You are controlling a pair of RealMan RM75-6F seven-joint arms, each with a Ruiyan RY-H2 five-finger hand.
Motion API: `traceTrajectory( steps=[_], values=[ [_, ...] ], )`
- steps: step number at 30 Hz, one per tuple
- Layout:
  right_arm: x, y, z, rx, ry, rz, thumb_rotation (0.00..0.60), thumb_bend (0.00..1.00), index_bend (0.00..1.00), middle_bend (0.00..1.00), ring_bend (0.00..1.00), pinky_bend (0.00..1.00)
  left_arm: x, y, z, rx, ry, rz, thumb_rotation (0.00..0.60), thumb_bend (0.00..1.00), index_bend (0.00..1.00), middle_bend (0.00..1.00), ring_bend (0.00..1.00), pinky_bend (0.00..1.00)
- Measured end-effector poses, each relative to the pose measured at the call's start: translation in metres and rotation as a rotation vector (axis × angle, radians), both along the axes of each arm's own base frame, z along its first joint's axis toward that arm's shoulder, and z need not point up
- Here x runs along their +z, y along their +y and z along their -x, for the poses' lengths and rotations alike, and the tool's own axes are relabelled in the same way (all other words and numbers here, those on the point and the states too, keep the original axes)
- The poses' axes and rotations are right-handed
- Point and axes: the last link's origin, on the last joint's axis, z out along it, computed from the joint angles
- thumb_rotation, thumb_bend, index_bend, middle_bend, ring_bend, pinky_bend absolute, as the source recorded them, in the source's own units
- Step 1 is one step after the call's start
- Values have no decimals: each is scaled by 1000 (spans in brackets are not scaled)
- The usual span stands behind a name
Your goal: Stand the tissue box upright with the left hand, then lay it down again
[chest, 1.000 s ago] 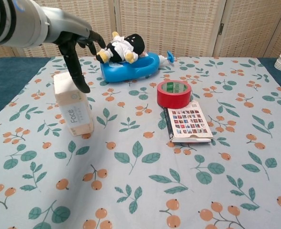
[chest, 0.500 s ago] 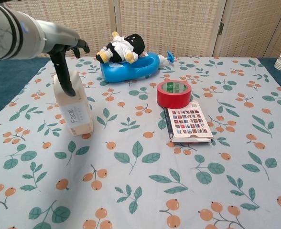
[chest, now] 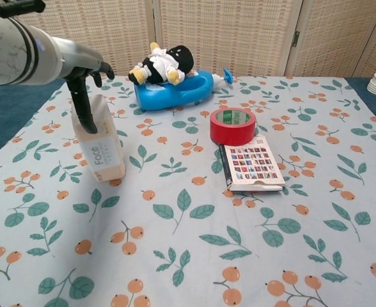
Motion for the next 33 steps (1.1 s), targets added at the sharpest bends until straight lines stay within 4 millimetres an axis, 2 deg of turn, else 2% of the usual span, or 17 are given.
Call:
traceTrajectory(
  steps=[10, 15, 21, 24, 30, 33],
  values=[
    [1, 0, 0, -2, 0, 5, 600, 115, 108, 58, 0, 34, -6, 5, 9, 25, 13, 1, 600, 140, 0, 108, 0, 65],
    [0, 0, 2, -6, 3, 5, 600, 114, 108, 59, 0, 34, -7, 7, 13, 31, 10, -3, 600, 140, 14, 143, 0, 68],
    [-1, -2, 3, -13, 8, 0, 600, 115, 108, 58, 0, 34, -7, 10, 15, 20, 6, -15, 600, 154, 131, 277, 16, 93],
    [-1, -2, 3, -16, 10, 1, 600, 115, 108, 58, 0, 34, -8, 12, 16, 9, 5, -27, 600, 176, 233, 381, 96, 125],
    [-1, -3, 3, -16, 9, 3, 600, 115, 108, 58, 0, 34, -9, 13, 20, 2, 14, -41, 600, 202, 360, 509, 212, 160],
    [-2, -2, 4, -17, 9, 1, 600, 114, 108, 58, 0, 34, -8, 13, 21, -3, 15, -51, 600, 206, 390, 534, 235, 166]
  ],
)
